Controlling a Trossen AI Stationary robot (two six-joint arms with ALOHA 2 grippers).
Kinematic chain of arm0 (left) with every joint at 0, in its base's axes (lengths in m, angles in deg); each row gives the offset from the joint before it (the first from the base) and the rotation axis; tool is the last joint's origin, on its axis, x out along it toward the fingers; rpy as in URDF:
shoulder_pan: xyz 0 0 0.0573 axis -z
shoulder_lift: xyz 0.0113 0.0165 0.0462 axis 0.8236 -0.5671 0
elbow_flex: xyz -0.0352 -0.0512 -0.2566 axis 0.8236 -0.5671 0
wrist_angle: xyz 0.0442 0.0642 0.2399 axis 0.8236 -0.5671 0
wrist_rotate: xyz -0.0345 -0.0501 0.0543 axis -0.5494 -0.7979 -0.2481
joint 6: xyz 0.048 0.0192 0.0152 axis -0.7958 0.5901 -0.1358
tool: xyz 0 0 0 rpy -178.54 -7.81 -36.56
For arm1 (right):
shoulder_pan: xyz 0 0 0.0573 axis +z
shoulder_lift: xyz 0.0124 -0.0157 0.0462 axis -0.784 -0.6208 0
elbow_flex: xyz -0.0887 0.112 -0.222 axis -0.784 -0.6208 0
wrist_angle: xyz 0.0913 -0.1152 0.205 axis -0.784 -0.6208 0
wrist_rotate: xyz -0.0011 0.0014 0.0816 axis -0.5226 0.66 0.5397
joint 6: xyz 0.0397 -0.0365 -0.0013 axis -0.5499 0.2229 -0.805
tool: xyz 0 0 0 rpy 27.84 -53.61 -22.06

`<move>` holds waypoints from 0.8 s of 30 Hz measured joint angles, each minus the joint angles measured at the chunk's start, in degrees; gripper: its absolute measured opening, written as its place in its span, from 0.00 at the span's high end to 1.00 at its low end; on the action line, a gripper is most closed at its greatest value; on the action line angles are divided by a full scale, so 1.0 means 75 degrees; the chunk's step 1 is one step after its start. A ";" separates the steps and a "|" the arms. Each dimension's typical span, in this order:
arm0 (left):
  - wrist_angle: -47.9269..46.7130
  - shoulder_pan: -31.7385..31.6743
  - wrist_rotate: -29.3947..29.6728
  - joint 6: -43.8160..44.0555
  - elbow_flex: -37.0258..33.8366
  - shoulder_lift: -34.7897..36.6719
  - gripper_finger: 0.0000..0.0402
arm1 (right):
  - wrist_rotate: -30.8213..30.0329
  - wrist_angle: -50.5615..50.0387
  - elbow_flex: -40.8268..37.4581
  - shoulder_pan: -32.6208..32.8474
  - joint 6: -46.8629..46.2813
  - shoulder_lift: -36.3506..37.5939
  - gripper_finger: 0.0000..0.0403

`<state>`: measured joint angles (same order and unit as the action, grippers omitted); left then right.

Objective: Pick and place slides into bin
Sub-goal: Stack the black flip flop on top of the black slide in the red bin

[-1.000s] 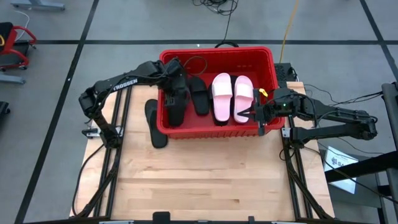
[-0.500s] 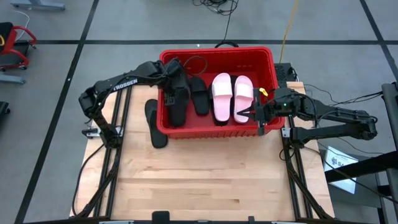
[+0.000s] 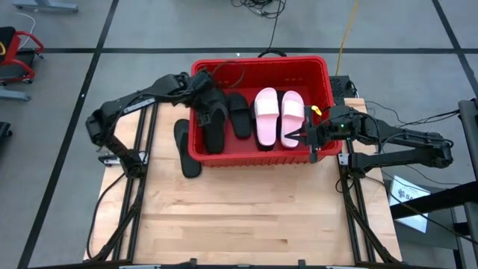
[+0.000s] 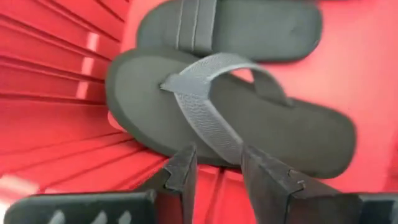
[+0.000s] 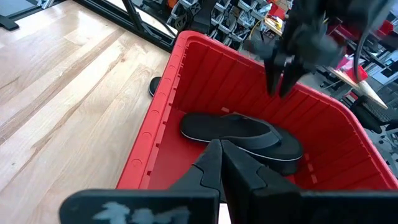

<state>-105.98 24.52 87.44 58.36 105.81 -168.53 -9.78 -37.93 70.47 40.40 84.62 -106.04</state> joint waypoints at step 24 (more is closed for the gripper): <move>-0.3830 0.3211 0.3117 0.6701 -0.0373 0.2156 0.70 | 0.0000 0.0463 0.0000 0.0000 -0.0221 0.0097 1.00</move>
<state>-134.71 48.61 110.81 108.61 103.02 -152.36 -9.78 -34.46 70.47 40.40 82.96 -105.31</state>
